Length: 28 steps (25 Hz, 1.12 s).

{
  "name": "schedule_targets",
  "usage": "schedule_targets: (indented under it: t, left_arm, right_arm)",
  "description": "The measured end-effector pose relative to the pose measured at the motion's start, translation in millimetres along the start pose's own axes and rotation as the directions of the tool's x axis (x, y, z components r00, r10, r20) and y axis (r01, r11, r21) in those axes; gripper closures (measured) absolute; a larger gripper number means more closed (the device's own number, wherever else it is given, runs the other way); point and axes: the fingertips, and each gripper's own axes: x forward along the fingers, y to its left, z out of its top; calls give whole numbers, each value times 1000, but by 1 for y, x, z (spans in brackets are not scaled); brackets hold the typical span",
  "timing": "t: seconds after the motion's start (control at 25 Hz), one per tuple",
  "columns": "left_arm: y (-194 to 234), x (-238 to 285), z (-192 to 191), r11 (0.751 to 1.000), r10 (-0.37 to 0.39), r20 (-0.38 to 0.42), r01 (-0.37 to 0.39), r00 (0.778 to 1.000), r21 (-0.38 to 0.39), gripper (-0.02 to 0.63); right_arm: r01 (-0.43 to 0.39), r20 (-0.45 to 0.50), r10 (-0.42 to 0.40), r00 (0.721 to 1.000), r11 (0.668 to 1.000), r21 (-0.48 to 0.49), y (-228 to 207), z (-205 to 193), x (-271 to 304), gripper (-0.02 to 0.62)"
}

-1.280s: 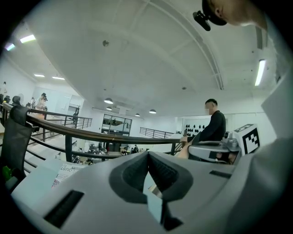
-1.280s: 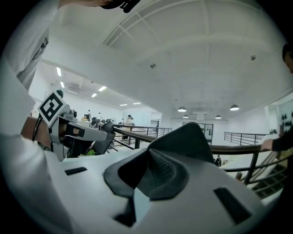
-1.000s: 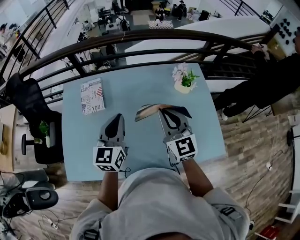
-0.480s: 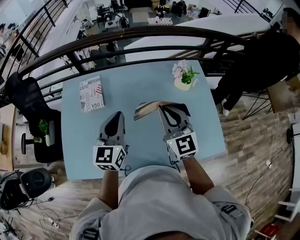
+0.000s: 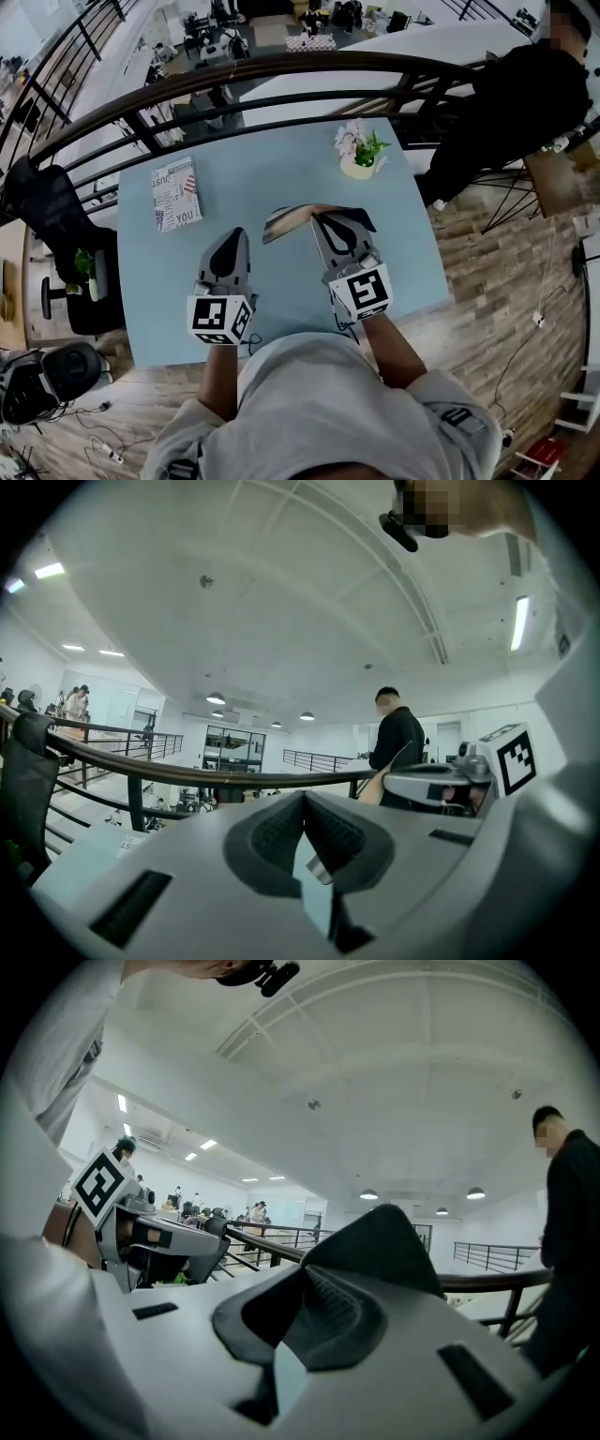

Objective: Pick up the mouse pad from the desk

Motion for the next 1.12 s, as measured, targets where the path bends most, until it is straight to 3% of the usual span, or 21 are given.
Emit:
schedule_targets:
  t: [1.12]
  left_arm:
    - [-12,12,-10,999,-44,-20,43,999,-13,594]
  right_arm:
    - [39,-25,-38,999,999,27,-12,-11,-7,580]
